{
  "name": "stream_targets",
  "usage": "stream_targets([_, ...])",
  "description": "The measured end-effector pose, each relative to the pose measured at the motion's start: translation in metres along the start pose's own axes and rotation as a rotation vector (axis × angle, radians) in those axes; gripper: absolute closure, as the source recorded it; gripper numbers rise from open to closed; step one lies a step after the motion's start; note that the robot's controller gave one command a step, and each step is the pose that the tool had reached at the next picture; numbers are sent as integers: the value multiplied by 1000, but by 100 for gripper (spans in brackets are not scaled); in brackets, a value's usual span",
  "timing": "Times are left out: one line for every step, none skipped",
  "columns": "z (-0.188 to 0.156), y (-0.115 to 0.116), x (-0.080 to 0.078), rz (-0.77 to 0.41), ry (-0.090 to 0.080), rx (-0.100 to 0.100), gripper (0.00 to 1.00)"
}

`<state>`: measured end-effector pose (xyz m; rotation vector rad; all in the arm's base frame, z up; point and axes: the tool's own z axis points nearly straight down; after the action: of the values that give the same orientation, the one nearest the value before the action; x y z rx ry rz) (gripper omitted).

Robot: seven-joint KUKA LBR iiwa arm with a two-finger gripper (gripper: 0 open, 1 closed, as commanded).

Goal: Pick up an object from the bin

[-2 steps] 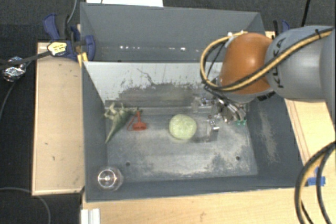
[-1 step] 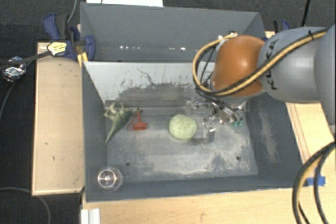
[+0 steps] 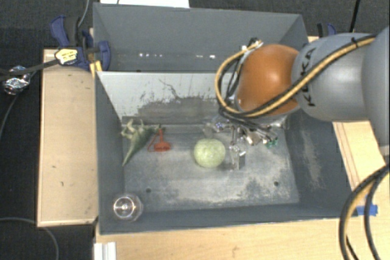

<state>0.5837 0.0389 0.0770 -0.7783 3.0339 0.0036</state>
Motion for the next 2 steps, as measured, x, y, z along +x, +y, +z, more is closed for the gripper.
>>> stream_targets([3, 5, 3, 226, 0, 2, 0])
stream_targets([6, 18, -12, -394, -6, 2, 100])
